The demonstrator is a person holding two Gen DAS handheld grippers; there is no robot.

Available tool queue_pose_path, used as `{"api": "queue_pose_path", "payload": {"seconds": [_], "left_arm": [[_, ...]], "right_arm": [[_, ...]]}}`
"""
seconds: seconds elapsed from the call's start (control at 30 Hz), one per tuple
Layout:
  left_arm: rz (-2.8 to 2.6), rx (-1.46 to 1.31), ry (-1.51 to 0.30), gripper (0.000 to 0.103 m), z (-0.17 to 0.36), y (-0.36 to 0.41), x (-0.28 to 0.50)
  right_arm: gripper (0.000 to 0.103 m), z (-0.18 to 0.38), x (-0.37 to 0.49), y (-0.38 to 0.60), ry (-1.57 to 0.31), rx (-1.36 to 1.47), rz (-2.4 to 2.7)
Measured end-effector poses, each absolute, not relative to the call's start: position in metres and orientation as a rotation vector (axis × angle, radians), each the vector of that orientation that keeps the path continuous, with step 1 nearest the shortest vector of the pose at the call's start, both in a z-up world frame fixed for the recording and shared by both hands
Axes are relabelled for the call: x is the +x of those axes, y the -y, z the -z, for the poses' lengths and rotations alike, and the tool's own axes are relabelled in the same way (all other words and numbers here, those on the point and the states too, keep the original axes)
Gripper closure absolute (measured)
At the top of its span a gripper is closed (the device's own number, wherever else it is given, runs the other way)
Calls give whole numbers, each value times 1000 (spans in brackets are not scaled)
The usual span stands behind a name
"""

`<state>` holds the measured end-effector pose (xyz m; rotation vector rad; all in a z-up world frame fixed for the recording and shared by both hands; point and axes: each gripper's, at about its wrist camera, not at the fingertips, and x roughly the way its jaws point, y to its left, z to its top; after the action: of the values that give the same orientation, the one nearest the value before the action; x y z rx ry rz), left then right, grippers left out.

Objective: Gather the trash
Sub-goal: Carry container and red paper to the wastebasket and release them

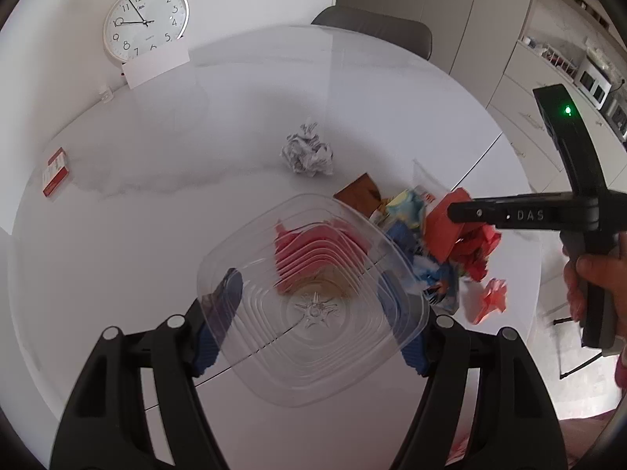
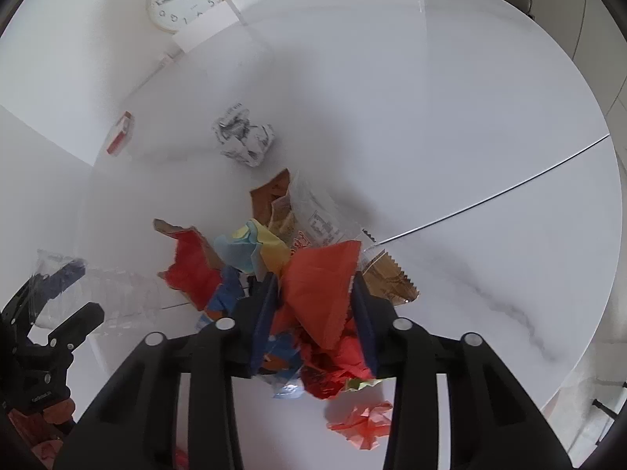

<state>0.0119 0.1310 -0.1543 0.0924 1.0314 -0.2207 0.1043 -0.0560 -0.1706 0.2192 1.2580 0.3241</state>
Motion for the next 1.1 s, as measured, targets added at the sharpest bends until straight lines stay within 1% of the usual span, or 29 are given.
{"api": "queue_pose_path", "payload": {"seconds": [0.2, 0.37, 0.47, 0.57, 0.67, 0.83, 0.87, 0.93, 1.0, 1.03, 1.07, 1.1], "left_arm": [[243, 106, -1011, 34, 144, -118, 8], [277, 134, -987, 34, 131, -99, 4], [305, 150, -977, 34, 123, -87, 1], [352, 174, -968, 34, 117, -67, -4], [409, 197, -969, 34, 114, -42, -11], [507, 255, -981, 34, 112, 7, -21], [532, 276, -982, 34, 112, 21, -25], [568, 311, -981, 34, 112, 44, -31], [604, 351, -977, 34, 113, 67, -37], [622, 372, -971, 34, 113, 79, -42], [646, 392, -966, 34, 114, 95, -47], [667, 402, -964, 34, 116, 106, -50]], "right_arm": [[67, 148, 95, 67, -1190, 291, -358], [67, 116, 69, 102, -1107, 396, -368], [67, 94, 30, 144, -1057, 414, -298], [66, 92, -8, 185, -1047, 411, -184], [66, 117, -48, 236, -1089, 444, -32], [66, 200, -99, 305, -1176, 576, 139], [64, 213, -104, 309, -1190, 590, 154], [64, 250, -112, 325, -1228, 637, 191], [45, 277, -116, 331, -1256, 676, 207], [32, 289, -119, 336, -1267, 688, 229], [29, 295, -120, 340, -1272, 691, 243], [29, 300, -122, 344, -1273, 703, 251]]}}
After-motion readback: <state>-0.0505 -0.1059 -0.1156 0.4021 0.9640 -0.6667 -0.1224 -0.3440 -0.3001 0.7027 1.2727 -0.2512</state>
